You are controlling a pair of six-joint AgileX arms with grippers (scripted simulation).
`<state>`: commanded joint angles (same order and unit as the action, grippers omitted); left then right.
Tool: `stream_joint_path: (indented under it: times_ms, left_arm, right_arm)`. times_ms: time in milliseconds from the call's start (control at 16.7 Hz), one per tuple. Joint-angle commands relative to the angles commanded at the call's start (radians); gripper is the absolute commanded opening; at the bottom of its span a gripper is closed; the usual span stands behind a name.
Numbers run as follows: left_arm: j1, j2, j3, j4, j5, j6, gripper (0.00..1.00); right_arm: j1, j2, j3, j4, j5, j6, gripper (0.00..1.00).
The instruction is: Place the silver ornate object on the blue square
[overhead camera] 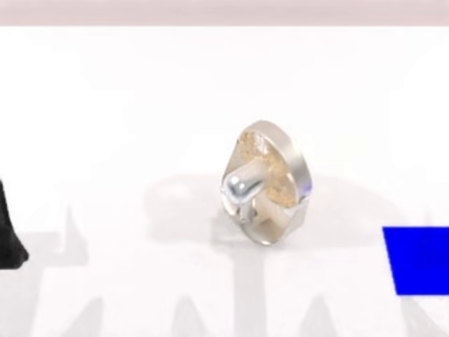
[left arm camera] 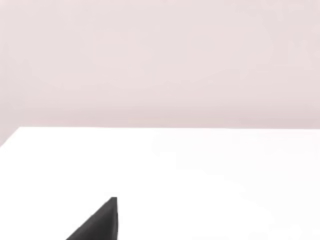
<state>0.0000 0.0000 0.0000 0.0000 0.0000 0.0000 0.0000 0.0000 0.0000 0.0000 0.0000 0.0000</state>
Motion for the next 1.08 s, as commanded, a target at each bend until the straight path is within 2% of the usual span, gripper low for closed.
stream_joint_path:
  times_ms: [240, 540, 780, 1080]
  left_arm:
    - [0.000, 0.000, 0.000, 0.000, 0.000, 0.000, 1.00]
    - [0.000, 0.000, 0.000, 0.000, 0.000, 0.000, 1.00]
    - [0.000, 0.000, 0.000, 0.000, 0.000, 0.000, 1.00]
    - [0.000, 0.000, 0.000, 0.000, 0.000, 0.000, 1.00]
  right_arm:
    - [0.003, 0.025, 0.015, -0.022, 0.002, -0.003, 1.00]
    - [0.036, 0.249, 0.175, -0.215, 0.023, -0.020, 1.00]
    - [0.090, 0.535, 0.429, -0.450, 0.043, -0.034, 1.00]
    - [0.188, 0.950, 0.867, -0.770, 0.055, -0.040, 1.00]
